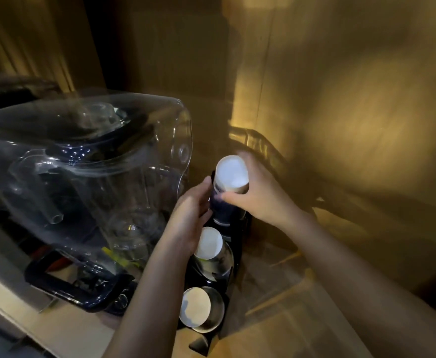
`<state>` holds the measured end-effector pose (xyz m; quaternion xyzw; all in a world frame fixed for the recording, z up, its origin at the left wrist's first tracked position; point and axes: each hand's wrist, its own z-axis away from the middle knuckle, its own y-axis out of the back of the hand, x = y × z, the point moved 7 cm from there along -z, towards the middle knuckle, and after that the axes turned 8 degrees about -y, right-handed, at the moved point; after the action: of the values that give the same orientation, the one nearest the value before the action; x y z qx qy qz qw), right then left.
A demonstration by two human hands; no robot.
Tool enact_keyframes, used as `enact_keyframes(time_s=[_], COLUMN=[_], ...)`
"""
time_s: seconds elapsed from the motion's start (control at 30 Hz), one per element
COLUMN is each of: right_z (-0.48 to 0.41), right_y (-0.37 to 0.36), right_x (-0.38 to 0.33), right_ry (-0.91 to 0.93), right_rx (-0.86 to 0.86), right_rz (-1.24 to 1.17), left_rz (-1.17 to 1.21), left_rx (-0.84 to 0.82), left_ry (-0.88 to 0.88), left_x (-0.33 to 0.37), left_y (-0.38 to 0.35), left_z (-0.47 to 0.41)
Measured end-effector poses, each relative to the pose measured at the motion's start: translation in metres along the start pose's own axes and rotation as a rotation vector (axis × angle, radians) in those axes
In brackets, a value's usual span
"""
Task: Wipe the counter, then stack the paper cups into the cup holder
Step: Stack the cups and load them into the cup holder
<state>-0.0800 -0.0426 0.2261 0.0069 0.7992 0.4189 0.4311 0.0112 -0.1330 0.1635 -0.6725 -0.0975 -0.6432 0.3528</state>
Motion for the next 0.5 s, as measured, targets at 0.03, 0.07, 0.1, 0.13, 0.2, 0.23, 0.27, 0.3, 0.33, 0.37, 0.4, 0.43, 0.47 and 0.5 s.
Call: enact_keyframes(time_s=[0.03, 0.07, 0.1, 0.13, 0.2, 0.23, 0.27, 0.3, 0.33, 0.37, 0.4, 0.43, 0.47, 0.5], right_z=[-0.001, -0.002, -0.002, -0.002, -0.001, 0.000, 0.000, 0.001, 0.001, 0.001, 0.001, 0.001, -0.001, -0.001], right_y=[-0.008, -0.016, -0.023, -0.029, -0.036, -0.036, -0.035, -0.034, -0.032, -0.031, -0.030, -0.030, -0.029, -0.029], right_x=[0.007, 0.014, 0.020, 0.026, 0.036, 0.039, 0.041, 0.042, 0.043, 0.044, 0.045, 0.046, 0.046, 0.044], right_ry=[-0.014, -0.027, -0.043, -0.060, -0.081, -0.084, -0.078, -0.074, -0.065, -0.061, -0.055, -0.058, -0.053, -0.051], right_rx=[-0.039, -0.079, -0.118, -0.150, -0.192, -0.198, -0.186, -0.166, -0.138, -0.116, -0.093, -0.076, -0.056, -0.044], right_rz=[0.026, 0.059, 0.103, 0.145, 0.181, 0.166, 0.145, 0.133, 0.129, 0.137, 0.147, 0.160, 0.172, 0.187], left_rz=[-0.093, -0.184, -0.287, -0.418, -0.700, -0.772, -0.797, -0.800, -0.807, -0.840, -0.892, -0.961, -1.030, -1.087], left_rx=[-0.001, 0.002, 0.003, 0.003, 0.011, 0.015, 0.016, 0.014, 0.013, 0.008, 0.003, -0.007, -0.012, -0.024], left_ry=[-0.059, -0.115, -0.167, -0.217, -0.284, -0.314, -0.347, -0.376, -0.407, -0.428, -0.447, -0.458, -0.472, -0.475], left_x=[0.001, 0.002, 0.002, 0.003, 0.002, 0.001, 0.001, 0.000, 0.000, 0.000, -0.001, -0.001, -0.001, -0.001], left_y=[0.001, 0.001, 0.001, 0.000, -0.001, -0.001, -0.001, -0.001, 0.000, 0.000, 0.000, 0.000, -0.001, -0.003], left_z=[-0.002, -0.003, -0.003, -0.004, -0.006, -0.007, -0.008, -0.008, -0.009, -0.009, -0.010, -0.011, -0.012, -0.013])
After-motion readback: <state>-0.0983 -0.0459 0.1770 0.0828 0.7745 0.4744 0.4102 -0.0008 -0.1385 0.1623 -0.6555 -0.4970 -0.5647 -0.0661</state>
